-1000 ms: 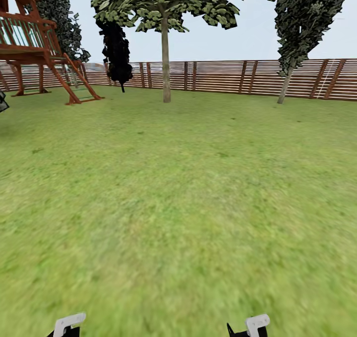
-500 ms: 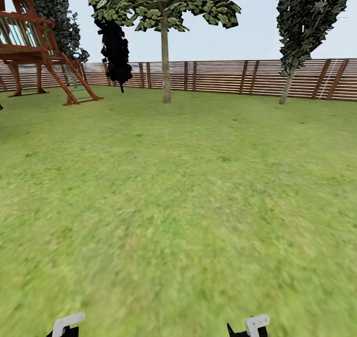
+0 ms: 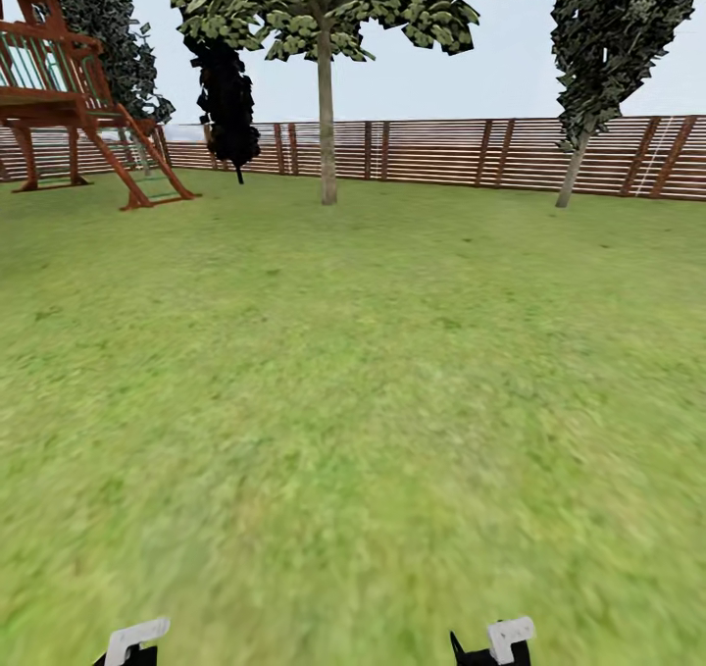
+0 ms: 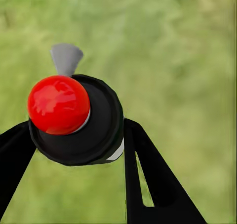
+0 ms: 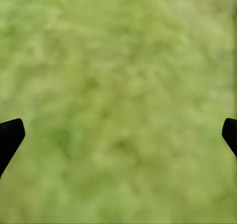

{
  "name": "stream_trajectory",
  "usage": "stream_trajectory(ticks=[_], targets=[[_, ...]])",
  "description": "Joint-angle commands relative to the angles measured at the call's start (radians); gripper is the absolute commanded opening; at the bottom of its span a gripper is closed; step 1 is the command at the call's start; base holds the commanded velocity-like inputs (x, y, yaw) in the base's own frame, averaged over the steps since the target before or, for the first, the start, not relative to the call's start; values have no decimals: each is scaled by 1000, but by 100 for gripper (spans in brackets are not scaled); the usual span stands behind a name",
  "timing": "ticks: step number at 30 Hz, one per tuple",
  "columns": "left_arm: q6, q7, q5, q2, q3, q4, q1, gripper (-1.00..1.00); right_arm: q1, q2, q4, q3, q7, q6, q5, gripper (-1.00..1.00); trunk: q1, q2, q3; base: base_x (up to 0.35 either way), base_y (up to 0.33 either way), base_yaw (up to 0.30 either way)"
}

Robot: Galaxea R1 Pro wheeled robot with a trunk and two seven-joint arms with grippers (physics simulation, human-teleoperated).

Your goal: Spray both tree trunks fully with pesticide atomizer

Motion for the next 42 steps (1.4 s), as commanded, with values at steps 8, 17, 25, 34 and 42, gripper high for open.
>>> stream_trajectory(ticks=[8, 17, 25, 34, 42], targets=[[0, 0, 0, -1, 0, 0, 0, -100, 0, -2, 1, 5, 3, -2, 5, 100, 0, 0, 0, 339, 0, 0], [0, 0, 0, 0, 0, 0, 0, -100, 0, -9, 1, 6, 1, -2, 6, 100, 0, 0, 0, 339, 0, 0], [2, 0, 0, 0, 0, 0, 0, -100, 0, -8, 6, 6, 2, -1, 6, 100, 0, 0, 0, 339, 0, 0], [2, 0, 0, 0, 0, 0, 0, -100, 0, -1, 18, 6, 2, 2, 6, 100, 0, 0, 0, 339, 0, 0], [2, 0, 1, -1, -1, 0, 0, -100, 0, 0, 19, 6, 2, 2, 6, 100, 0, 0, 0, 339, 0, 0]])
